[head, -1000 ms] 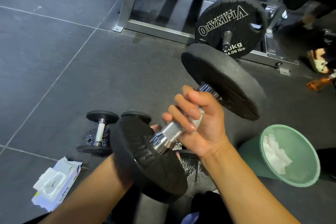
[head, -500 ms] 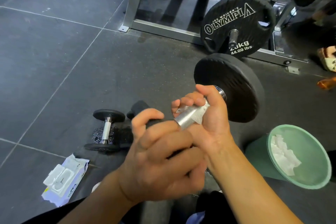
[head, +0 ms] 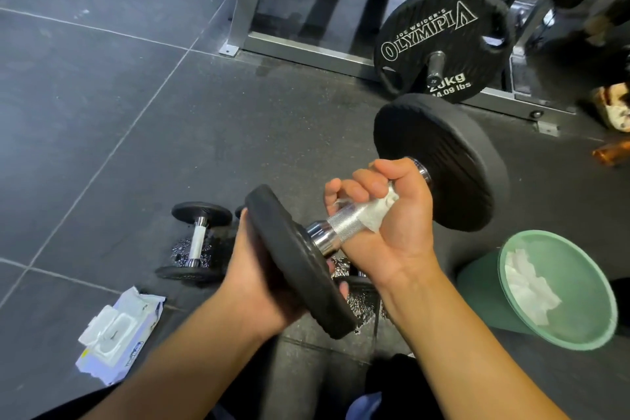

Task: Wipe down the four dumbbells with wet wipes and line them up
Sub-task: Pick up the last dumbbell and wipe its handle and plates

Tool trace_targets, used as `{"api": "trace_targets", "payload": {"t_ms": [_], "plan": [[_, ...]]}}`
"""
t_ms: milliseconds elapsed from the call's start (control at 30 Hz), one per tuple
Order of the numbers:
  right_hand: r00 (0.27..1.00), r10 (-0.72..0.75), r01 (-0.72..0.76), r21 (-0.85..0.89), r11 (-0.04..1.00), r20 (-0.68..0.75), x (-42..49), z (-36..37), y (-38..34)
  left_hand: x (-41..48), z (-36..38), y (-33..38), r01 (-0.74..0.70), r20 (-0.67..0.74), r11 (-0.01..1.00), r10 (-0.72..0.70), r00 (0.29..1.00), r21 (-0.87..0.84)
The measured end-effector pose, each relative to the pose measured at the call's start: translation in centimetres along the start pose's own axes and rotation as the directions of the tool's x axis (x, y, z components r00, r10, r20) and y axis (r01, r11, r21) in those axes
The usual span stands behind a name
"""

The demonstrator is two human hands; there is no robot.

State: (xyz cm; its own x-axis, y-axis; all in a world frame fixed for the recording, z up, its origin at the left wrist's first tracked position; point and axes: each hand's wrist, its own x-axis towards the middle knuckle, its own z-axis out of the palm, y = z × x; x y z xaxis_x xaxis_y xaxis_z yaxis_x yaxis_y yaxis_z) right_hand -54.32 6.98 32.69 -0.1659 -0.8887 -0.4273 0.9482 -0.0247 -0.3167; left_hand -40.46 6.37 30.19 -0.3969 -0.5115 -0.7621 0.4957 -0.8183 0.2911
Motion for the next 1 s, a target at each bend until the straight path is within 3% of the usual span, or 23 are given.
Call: {"api": "trace_targets", "payload": {"t_ms": [33, 100, 133, 167, 200, 233, 300, 333, 367, 400, 433, 467, 500, 533, 567, 600, 633, 667, 800, 867, 933, 967, 1000], "plan": [[1.000, 0.017, -0.017, -0.009, 1.000, 0.007, 0.0, 0.0, 0.1, 0.1, 0.2, 0.6, -0.026, -0.012, 1.000, 0.026, 1.000, 0.005], [0.999, 0.050, -0.050, -0.038, 0.998, 0.001, 0.0, 0.3, 0.3, 0.2, 1.2, 1.3, -0.239, -0.002, 0.969, 0.239, 0.971, 0.059], [0.998, 0.060, -0.060, -0.041, 0.997, -0.007, -0.1, 0.3, 0.4, 0.2, 1.4, 1.3, -0.404, 0.030, 0.909, 0.403, 0.915, 0.106], [0.998, 0.066, -0.066, -0.037, 0.997, -0.007, -0.1, 0.4, 0.5, 0.1, 1.6, 1.5, -0.584, 0.104, 0.791, 0.575, 0.812, 0.183], [0.998, 0.069, -0.069, -0.030, 0.997, -0.003, -0.1, 0.4, 0.7, -0.1, 1.4, 1.7, -0.767, 0.251, 0.578, 0.727, 0.639, 0.278], [0.997, 0.075, -0.075, -0.022, 0.997, 0.001, -0.1, 0.3, 0.9, -0.3, 1.2, 2.0, -0.888, 0.448, 0.264, 0.787, 0.423, 0.375], [0.993, 0.113, -0.113, -0.006, 0.994, 0.020, 0.0, 0.1, 1.1, -0.6, 0.2, 2.6, -0.839, 0.787, -0.409, 0.616, 0.036, 0.358], [0.990, 0.134, -0.134, -0.004, 0.991, 0.035, -0.1, 0.1, 1.2, -0.8, -0.2, 2.8, -0.751, 0.866, -0.607, 0.490, -0.098, 0.259], [0.990, 0.135, -0.135, -0.001, 0.991, 0.045, -0.2, 0.2, 1.2, -1.0, -0.3, 2.6, -0.713, 0.891, -0.677, 0.421, -0.172, 0.183], [0.992, 0.117, -0.117, 0.003, 0.993, 0.043, -0.3, 0.2, 1.1, -1.0, -0.2, 2.3, -0.732, 0.876, -0.660, 0.442, -0.192, 0.172], [0.995, 0.090, -0.091, 0.004, 0.996, 0.038, -0.4, 0.2, 1.1, -1.3, 0.0, 2.0, -0.810, 0.820, -0.545, 0.552, -0.149, 0.219], [0.997, 0.069, -0.069, -0.005, 0.998, 0.033, -0.6, 0.3, 1.0, -1.7, 0.2, 1.6, -0.895, 0.690, -0.320, 0.724, -0.021, 0.309], [0.998, 0.058, -0.057, -0.019, 0.998, 0.034, -0.8, 0.4, 0.9, -1.9, 0.1, 1.5, -0.931, 0.478, 0.013, 0.856, 0.199, 0.365], [0.997, 0.059, -0.058, -0.031, 0.998, 0.040, -0.9, 0.3, 0.8, -2.1, -0.4, 1.8, -0.853, 0.248, 0.410, 0.833, 0.494, 0.323], [0.997, 0.067, -0.065, -0.037, 0.997, 0.046, -1.0, 0.3, 0.6, -1.9, -0.9, 2.1, -0.614, 0.117, 0.750, 0.606, 0.787, 0.247], [0.996, 0.077, -0.075, -0.036, 0.997, 0.047, -1.2, 0.3, 0.5, -1.9, -1.2, 2.1, -0.280, 0.100, 0.938, 0.264, 0.959, 0.204], [0.995, 0.089, -0.087, -0.029, 0.996, 0.046, -1.3, 0.4, 0.5, -1.8, -1.5, 1.7, -0.023, 0.118, 0.982, 0.001, 0.993, 0.186], [0.994, 0.098, -0.097, -0.022, 0.995, 0.043, -1.3, 0.5, 0.6, -1.9, -1.6, 1.3, 0.100, 0.134, 0.982, -0.123, 0.983, 0.163], [0.996, 0.081, -0.080, -0.049, 0.996, 0.027, -1.2, 0.6, 0.9, -1.7, -0.6, 1.0, 0.057, 0.106, 0.992, -0.069, 0.992, 0.117], [0.993, 0.116, -0.113, -0.074, 0.991, 0.034, -1.0, 0.8, 1.1, -1.4, -0.5, 1.5, -0.101, 0.128, 0.990, 0.088, 0.988, 0.100], [0.988, 0.151, -0.145, -0.115, 0.983, 0.037, -0.8, 1.0, 1.3, -1.3, -0.1, 1.5, -0.394, 0.109, 0.910, 0.382, 0.918, 0.130], [0.986, 0.162, -0.156, -0.120, 0.980, 0.040, -0.8, 1.0, 1.4, -1.3, 0.0, 1.6, -0.598, 0.173, 0.772, 0.573, 0.801, 0.216], [0.985, 0.168, -0.162, -0.115, 0.980, 0.043, -0.7, 0.9, 1.5, -1.3, -0.2, 1.8, -0.792, 0.341, 0.518, 0.717, 0.608, 0.323]]}}
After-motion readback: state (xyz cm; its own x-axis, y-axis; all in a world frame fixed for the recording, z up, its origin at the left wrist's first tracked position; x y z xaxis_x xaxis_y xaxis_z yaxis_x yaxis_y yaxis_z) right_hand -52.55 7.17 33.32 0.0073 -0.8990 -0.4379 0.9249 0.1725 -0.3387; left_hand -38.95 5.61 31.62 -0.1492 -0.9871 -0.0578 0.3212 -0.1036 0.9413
